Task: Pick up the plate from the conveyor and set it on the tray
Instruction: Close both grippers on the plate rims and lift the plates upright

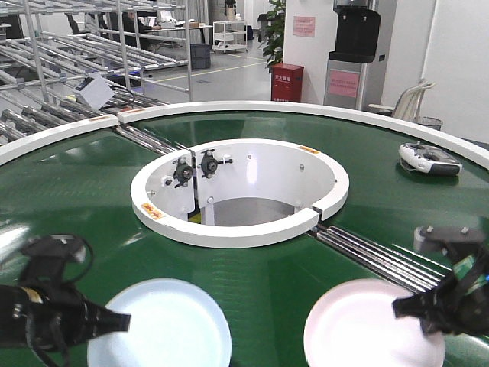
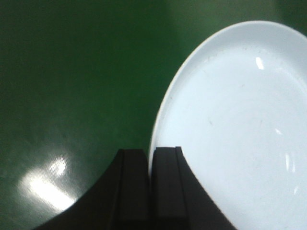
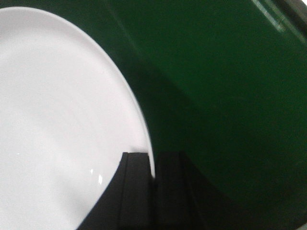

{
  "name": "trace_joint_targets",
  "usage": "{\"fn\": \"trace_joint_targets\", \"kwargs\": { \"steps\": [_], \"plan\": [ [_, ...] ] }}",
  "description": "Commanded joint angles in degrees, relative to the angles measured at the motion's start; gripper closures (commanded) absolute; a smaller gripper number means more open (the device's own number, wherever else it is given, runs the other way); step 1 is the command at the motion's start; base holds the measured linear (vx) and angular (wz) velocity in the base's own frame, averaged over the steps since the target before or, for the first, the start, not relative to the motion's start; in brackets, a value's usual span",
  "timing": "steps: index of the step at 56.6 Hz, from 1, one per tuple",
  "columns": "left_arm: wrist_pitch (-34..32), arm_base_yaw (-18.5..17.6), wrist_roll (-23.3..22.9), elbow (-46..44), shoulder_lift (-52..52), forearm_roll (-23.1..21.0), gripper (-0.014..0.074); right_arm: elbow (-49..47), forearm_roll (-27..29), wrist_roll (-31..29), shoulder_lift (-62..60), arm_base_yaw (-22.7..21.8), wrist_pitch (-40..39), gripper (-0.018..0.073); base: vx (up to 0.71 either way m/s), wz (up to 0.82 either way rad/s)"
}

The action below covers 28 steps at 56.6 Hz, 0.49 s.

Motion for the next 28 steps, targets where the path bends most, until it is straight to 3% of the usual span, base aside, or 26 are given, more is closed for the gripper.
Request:
{"fn": "trace_joint_targets", "kwargs": {
  "steps": [1, 28],
  "plan": [
    [-3.3, -0.3, 0.0, -1.2, -7.2, -0.6, 0.0602, -1.6, 0.2, -0.2, -7.6, -0.1, -1.4, 0.0571, 0.0, 0.0],
    [-3.4, -0.3, 0.0, -1.2, -25.7, -0.6, 0.0602, -1.5, 2.8, -0.4, -31.1, -0.1, 4.1, 0.0571, 0.0, 0.0]
  ]
}}
